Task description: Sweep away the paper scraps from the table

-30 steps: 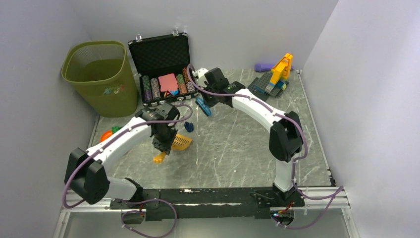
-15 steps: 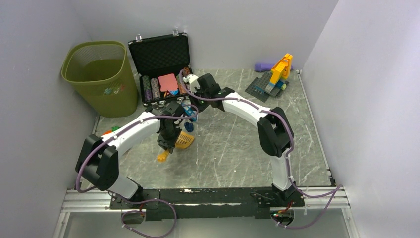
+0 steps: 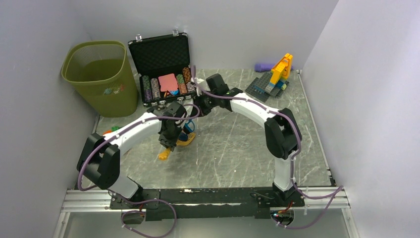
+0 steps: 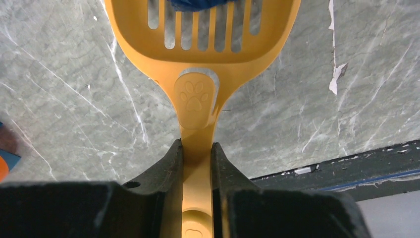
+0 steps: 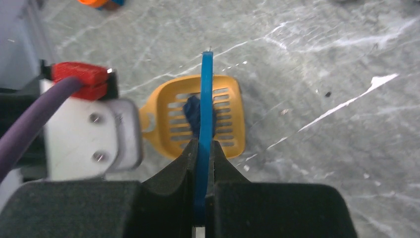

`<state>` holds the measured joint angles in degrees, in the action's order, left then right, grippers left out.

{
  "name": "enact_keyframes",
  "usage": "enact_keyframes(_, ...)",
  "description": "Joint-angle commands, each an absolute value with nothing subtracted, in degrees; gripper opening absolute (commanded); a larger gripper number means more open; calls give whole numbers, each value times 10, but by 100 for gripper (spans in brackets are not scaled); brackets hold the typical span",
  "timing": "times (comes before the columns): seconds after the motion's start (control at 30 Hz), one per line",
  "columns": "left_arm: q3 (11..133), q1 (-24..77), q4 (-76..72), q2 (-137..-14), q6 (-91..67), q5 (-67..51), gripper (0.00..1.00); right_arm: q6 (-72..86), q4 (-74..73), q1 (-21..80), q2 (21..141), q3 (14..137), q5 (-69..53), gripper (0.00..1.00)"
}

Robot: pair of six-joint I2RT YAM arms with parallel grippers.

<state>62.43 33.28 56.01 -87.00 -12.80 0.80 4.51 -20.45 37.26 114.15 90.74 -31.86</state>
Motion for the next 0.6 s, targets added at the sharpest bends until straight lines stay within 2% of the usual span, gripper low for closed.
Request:
enact_keyframes(0.0, 598, 350, 524, -831, -136, 29, 0, 131, -163, 339, 1061, 874, -416, 0)
enact_keyframes(0.27, 555, 379, 468, -715, -171, 65, 0, 98, -223, 331, 966, 880, -290, 0)
enact_keyframes(0.43, 539, 380, 447, -657, -188, 94, 0, 119, -190, 315, 866, 843, -148, 0)
enact_keyframes(0.57, 572, 377, 470, -636, -186, 120, 0, 128, -141, 311, 781, 772, -47, 0)
